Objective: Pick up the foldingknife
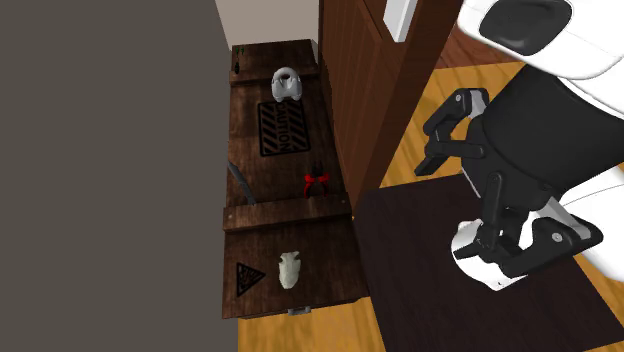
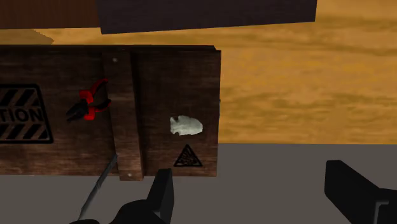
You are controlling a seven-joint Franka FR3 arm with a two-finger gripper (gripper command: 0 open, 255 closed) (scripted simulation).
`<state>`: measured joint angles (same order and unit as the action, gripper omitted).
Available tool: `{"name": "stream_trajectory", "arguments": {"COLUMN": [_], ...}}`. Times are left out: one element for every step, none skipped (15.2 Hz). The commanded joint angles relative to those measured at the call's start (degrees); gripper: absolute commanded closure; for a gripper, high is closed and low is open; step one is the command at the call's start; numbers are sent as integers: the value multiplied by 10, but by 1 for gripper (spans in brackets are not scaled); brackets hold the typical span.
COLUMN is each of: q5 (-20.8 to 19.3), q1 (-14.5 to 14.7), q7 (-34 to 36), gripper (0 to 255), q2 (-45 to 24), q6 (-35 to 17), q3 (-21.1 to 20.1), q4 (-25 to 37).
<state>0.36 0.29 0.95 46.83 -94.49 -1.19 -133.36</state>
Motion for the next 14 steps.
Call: {"name": "stream_trajectory", "arguments": {"q5": [0, -3, -7, -10, -14, -18, -23, -27, -33, -39, -45, -52, -60, -69], "q1": [0, -6, -12, -18, -25, -32, -39, -46, -54, -63, -72, -81, -92, -103], "q7": [0, 12, 25, 38, 51, 65, 79, 93, 108, 123, 139, 155, 173, 191], "gripper": [0, 0, 0, 0, 0, 0, 0, 0, 0, 0, 0, 0, 0, 0], "q2": [0, -1, -3, -6, -11, -17, -24, -32, -41, -52, -64, -77, -91, -106], "q6": [0, -27, -54, -81, -109, -137, -164, -192, -220, -248, -276, -304, -331, -359], "q3": [0, -5, -10, -15, -20, -26, -31, -37, -42, -48, -54, -61, -67, -75], "q4": [0, -18, -36, -52, -68, -83, -96, -109, -120, -131, -140, -148, -155, -161]}}
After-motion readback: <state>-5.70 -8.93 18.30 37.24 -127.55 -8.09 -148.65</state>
